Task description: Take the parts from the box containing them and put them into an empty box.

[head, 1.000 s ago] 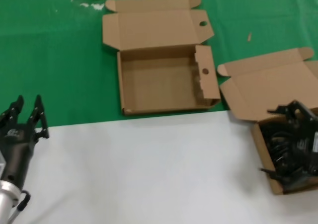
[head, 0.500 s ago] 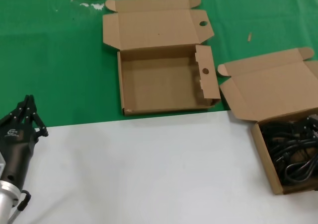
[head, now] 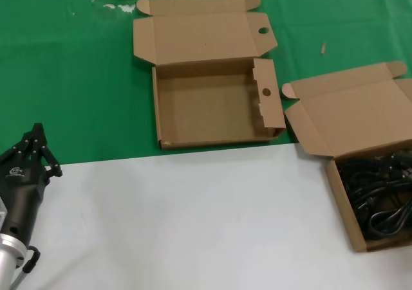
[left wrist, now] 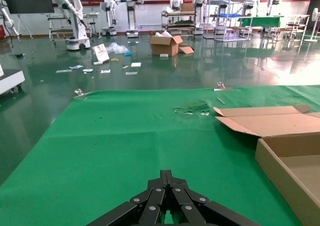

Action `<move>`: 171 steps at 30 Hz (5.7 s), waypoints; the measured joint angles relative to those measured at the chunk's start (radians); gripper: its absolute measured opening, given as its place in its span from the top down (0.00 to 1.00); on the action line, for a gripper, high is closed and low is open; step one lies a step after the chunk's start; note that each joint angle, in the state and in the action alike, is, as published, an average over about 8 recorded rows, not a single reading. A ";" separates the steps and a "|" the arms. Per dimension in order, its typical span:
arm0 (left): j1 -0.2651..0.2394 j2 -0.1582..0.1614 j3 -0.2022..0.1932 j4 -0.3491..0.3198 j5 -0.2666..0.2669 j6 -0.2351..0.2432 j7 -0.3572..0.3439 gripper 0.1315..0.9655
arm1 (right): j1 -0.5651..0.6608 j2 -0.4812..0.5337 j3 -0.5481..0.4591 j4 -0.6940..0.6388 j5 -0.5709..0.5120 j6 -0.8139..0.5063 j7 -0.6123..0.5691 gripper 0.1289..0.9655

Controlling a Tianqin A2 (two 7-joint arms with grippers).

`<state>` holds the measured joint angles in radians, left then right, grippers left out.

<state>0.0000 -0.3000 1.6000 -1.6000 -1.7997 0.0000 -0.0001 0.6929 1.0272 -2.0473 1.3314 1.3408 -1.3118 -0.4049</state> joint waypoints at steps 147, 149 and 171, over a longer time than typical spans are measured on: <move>0.000 0.000 0.000 0.000 0.000 0.000 0.000 0.77 | 0.036 -0.591 0.021 0.042 0.076 0.477 0.453 0.07; 0.000 0.000 0.000 0.000 0.000 0.000 0.000 0.73 | 0.011 -0.595 0.035 0.049 0.089 0.504 0.451 0.06; 0.000 0.000 0.000 0.000 0.000 0.000 0.000 0.23 | -0.258 -0.646 0.192 0.133 0.230 0.812 0.434 0.00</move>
<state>0.0000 -0.3000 1.6000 -1.6000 -1.8000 0.0000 -0.0002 0.4354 0.3816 -1.8549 1.4643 1.5704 -0.5002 0.0287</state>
